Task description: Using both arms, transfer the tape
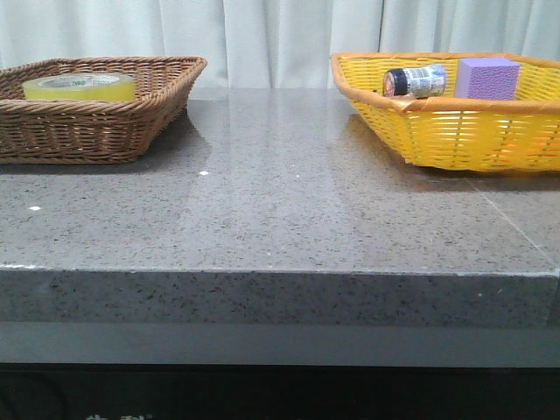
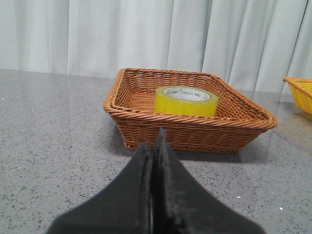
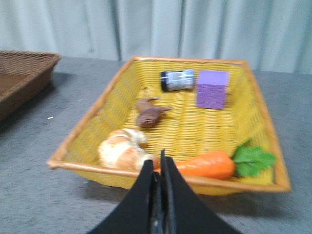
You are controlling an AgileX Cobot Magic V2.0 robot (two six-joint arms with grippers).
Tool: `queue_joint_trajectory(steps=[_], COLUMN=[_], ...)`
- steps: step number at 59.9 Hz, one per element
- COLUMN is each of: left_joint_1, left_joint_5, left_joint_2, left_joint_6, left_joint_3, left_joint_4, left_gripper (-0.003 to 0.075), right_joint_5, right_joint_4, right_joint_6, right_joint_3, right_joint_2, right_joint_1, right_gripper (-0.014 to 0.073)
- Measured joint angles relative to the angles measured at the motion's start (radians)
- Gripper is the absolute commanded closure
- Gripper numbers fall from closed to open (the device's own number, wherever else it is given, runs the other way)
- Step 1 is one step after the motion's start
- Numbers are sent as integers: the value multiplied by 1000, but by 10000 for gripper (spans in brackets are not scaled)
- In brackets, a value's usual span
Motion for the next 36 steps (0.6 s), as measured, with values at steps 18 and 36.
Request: queue_joint_trajectory(steps=[18, 36], left_joint_1=[0, 0], left_joint_5=[0, 0], left_joint_2=[0, 0], left_joint_6=[0, 0], left_joint_3=[0, 0], left_joint_4=[-2, -2], left_gripper=[740, 740], right_joint_5=[-197, -294], right_joint_4=[-2, 3], right_joint_6=[0, 0], right_joint_3=[336, 482], right_joint_2=[-296, -347], right_joint_1=[-98, -98], right_gripper=[662, 662])
